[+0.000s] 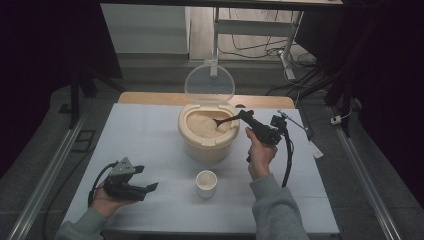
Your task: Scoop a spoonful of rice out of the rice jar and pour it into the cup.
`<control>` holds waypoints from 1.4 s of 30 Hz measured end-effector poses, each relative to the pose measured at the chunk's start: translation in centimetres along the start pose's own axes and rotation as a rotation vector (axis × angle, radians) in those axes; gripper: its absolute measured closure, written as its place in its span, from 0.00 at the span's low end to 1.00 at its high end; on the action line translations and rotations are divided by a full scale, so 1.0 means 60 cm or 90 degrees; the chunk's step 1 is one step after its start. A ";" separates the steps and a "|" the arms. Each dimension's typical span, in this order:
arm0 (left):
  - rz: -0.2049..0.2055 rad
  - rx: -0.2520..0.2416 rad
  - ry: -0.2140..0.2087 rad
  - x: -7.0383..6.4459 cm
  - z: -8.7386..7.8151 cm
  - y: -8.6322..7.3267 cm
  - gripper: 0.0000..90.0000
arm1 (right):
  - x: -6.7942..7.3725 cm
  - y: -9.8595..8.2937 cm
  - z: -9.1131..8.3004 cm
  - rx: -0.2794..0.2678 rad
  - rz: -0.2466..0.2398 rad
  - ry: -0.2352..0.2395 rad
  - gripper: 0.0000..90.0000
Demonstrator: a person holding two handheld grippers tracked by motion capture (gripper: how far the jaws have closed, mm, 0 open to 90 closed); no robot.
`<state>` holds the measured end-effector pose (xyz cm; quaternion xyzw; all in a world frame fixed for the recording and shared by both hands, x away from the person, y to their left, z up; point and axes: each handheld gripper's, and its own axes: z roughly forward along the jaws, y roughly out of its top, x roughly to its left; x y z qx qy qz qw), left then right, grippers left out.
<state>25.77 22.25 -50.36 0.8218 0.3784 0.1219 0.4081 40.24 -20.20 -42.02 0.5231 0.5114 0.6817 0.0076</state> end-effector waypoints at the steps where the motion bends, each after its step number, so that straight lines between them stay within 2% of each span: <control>1: 0.000 0.000 0.000 0.000 0.000 0.000 0.20 | -0.003 0.001 -0.002 0.004 0.008 0.001 0.92; 8: 0.001 0.002 0.002 0.000 0.001 0.000 0.20 | -0.019 0.005 -0.012 -0.017 0.064 0.005 0.92; 15: 0.003 0.004 0.002 -0.001 0.002 0.000 0.20 | -0.025 0.010 -0.019 -0.018 0.118 0.012 0.92; 17: 0.004 0.004 0.003 -0.001 0.002 0.000 0.20 | -0.027 0.011 -0.020 -0.017 0.125 0.015 0.92; 27: 0.008 0.008 0.004 -0.002 0.003 0.000 0.20 | -0.030 0.015 -0.027 -0.023 0.145 0.021 0.92; 42: 0.015 0.013 0.005 -0.003 0.005 0.000 0.20 | -0.020 0.025 -0.040 -0.030 0.128 0.025 0.92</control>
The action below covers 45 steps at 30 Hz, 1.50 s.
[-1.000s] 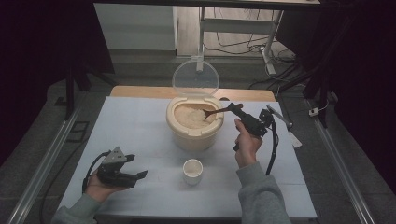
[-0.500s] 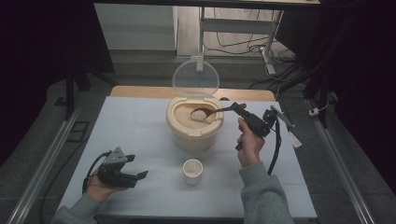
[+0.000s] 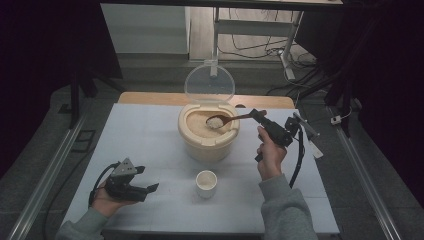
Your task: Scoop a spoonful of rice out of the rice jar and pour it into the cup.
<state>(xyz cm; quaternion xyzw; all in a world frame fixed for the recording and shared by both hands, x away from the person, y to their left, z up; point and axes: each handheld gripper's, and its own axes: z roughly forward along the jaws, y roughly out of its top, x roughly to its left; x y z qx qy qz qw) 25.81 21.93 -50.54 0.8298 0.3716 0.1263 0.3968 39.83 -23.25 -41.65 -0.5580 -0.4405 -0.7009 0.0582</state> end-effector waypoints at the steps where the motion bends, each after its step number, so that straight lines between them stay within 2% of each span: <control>1: 0.000 0.000 0.000 0.000 0.000 0.000 0.20 | 0.001 0.001 -0.001 0.005 -0.005 0.003 0.92; 11: -0.001 -0.001 0.000 0.000 0.000 0.000 0.20 | 0.016 0.005 -0.004 0.005 -0.006 0.011 0.92; 19: -0.001 0.000 -0.001 0.001 0.000 0.000 0.20 | 0.009 0.003 -0.006 0.012 -0.001 0.005 0.92; 25: -0.001 0.000 -0.001 0.000 0.000 0.000 0.20 | 0.013 0.003 -0.012 0.016 0.000 0.014 0.92; 37: -0.001 0.000 -0.002 0.001 0.000 0.000 0.20 | 0.002 0.002 -0.014 0.014 0.005 -0.001 0.92; 45: 0.001 0.002 -0.001 0.000 0.000 0.001 0.20 | 0.016 0.000 -0.026 0.021 -0.001 0.017 0.92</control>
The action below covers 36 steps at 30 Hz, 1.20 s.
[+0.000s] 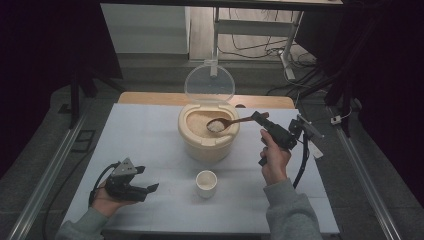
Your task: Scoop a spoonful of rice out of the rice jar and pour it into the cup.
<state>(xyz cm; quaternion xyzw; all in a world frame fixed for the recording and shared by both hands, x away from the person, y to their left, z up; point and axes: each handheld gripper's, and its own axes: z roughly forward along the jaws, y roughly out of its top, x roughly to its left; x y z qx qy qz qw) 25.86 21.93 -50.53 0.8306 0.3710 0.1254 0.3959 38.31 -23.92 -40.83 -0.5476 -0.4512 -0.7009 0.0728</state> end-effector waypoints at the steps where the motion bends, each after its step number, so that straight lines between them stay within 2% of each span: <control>1: 0.000 0.000 0.000 0.000 0.000 0.000 0.20 | 0.003 0.000 -0.002 0.002 -0.001 0.003 0.92; 5: 0.000 0.000 -0.001 0.000 0.000 0.000 0.20 | 0.011 -0.003 -0.012 0.013 -0.007 0.010 0.92; 10: 0.000 0.000 -0.002 0.000 0.000 0.001 0.20 | 0.014 -0.013 -0.028 0.034 0.005 0.020 0.92; 13: 0.000 0.001 -0.002 0.000 0.001 0.001 0.20 | 0.015 -0.021 -0.038 0.049 0.001 0.023 0.92; 19: 0.000 0.003 -0.001 0.000 0.002 0.001 0.20 | 0.006 -0.045 -0.053 0.085 0.016 0.029 0.92; 26: 0.001 0.006 -0.001 0.000 0.003 0.001 0.20 | -0.005 -0.077 -0.064 0.122 0.015 0.035 0.92; 30: 0.000 0.005 0.000 0.000 0.003 0.001 0.20 | -0.012 -0.091 -0.067 0.146 -0.005 0.017 0.92; 36: 0.000 0.007 0.001 0.000 0.004 0.001 0.20 | -0.033 -0.102 -0.068 0.161 -0.021 -0.011 0.92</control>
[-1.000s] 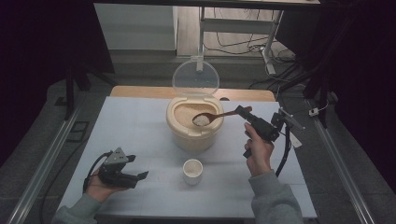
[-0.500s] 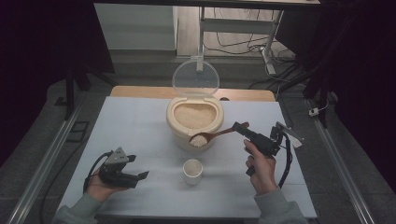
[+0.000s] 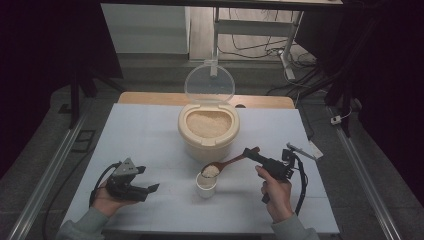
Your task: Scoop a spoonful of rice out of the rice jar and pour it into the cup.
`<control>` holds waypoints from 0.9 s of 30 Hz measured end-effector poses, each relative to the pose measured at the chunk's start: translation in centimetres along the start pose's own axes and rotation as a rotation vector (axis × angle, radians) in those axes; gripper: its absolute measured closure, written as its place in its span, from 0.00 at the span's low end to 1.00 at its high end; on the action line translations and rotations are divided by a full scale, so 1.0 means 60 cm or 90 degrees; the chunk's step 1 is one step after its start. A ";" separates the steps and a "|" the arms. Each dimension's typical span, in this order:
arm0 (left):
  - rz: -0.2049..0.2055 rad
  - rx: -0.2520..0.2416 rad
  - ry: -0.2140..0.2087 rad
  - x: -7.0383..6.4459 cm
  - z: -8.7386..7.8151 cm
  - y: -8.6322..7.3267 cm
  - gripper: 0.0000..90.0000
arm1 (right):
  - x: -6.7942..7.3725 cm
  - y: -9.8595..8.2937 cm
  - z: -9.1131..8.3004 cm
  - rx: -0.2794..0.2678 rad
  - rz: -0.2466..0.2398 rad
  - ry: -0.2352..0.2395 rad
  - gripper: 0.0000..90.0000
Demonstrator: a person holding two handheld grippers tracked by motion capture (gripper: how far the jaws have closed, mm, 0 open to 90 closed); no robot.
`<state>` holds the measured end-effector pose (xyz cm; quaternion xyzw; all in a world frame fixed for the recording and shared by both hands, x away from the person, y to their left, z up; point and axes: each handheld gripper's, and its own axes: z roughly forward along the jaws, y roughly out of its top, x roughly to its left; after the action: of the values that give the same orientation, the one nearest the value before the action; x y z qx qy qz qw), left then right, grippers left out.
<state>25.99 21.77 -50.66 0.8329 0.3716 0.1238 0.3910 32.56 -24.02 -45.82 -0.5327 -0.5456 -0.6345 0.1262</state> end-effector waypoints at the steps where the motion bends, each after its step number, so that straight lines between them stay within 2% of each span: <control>1: 0.000 0.001 0.000 0.000 0.000 0.000 0.20 | -0.001 -0.001 0.002 0.001 -0.003 -0.005 0.92; 10: -0.001 0.001 0.002 0.001 0.000 -0.001 0.20 | 0.010 -0.006 0.010 0.008 -0.071 -0.023 0.92; 12: 0.000 0.001 0.002 0.001 -0.001 -0.001 0.20 | 0.019 -0.006 0.011 0.007 -0.107 -0.026 0.92; 19: -0.003 0.000 0.005 0.000 -0.001 -0.001 0.20 | 0.042 -0.011 0.013 0.004 -0.200 -0.031 0.92; 27: -0.004 0.002 0.010 -0.001 -0.002 -0.002 0.20 | 0.061 -0.021 0.005 -0.001 -0.303 -0.015 0.92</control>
<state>25.85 21.84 -50.64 0.8313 0.3774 0.1286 0.3874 30.36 -21.76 -43.60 -0.3967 -0.6567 -0.6404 -0.0339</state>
